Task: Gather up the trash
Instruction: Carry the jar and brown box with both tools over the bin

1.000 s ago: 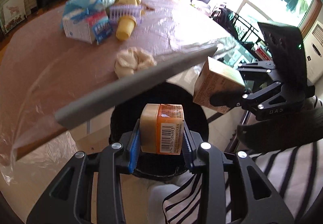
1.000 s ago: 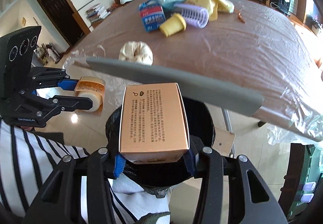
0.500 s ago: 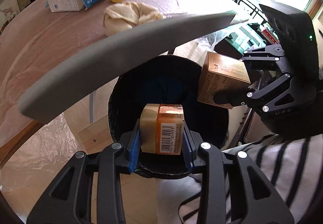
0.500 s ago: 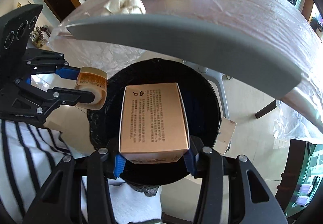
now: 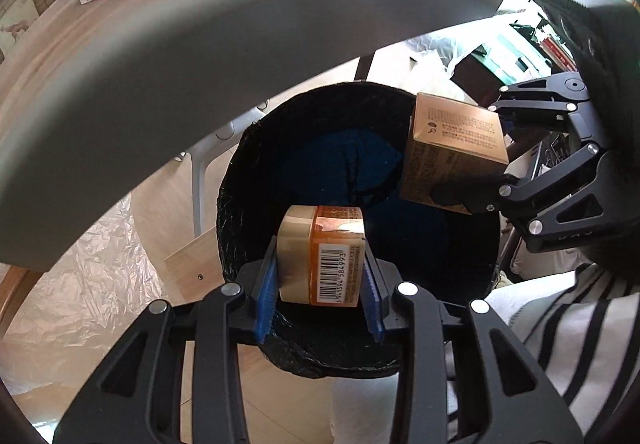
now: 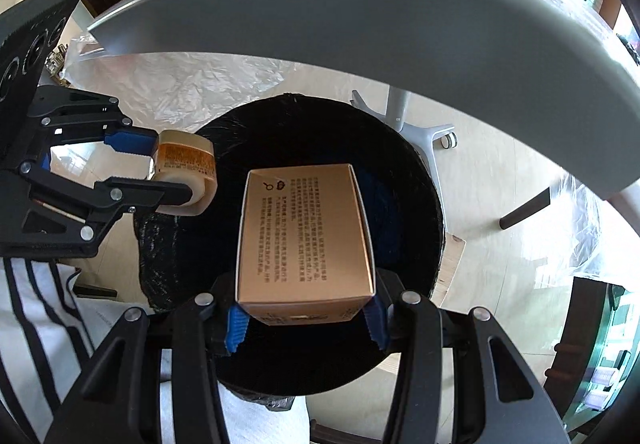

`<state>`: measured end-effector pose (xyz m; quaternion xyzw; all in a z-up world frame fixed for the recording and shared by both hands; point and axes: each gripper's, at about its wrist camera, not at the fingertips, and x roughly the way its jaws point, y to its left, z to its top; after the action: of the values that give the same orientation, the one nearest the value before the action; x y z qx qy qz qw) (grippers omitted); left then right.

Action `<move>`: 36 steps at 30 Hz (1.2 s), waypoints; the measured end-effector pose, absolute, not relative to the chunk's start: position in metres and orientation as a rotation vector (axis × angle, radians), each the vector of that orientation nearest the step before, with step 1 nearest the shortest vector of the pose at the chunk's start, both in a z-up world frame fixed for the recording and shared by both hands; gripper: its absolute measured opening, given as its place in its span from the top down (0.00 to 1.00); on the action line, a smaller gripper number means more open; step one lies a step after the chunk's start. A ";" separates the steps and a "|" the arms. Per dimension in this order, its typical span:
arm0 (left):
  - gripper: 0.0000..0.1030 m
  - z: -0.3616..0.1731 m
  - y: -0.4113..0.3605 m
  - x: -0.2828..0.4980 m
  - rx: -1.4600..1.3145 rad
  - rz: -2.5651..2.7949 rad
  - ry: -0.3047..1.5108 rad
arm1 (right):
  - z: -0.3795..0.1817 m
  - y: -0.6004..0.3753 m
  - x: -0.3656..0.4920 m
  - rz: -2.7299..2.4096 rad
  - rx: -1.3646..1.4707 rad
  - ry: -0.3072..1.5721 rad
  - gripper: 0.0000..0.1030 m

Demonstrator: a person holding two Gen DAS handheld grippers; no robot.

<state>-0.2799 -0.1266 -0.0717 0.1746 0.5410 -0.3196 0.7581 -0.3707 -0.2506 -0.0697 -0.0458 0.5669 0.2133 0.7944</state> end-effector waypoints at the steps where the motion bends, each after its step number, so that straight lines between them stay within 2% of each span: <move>1: 0.64 -0.074 -0.128 -0.279 0.385 -0.694 1.181 | -0.071 -0.251 -0.370 0.456 -0.097 1.220 0.55; 24: 0.63 -0.095 -0.143 -0.276 0.450 -0.654 1.195 | -0.087 -0.255 -0.367 0.430 -0.143 1.255 0.55; 36: 0.64 -0.097 -0.141 -0.279 0.407 -0.606 1.198 | -0.089 -0.260 -0.372 0.372 -0.057 1.261 0.55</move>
<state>-0.2789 -0.1407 -0.0969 0.1874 0.5510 -0.2788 0.7639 -0.3715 -0.2597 -0.0895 -0.0267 0.5859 0.1729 0.7913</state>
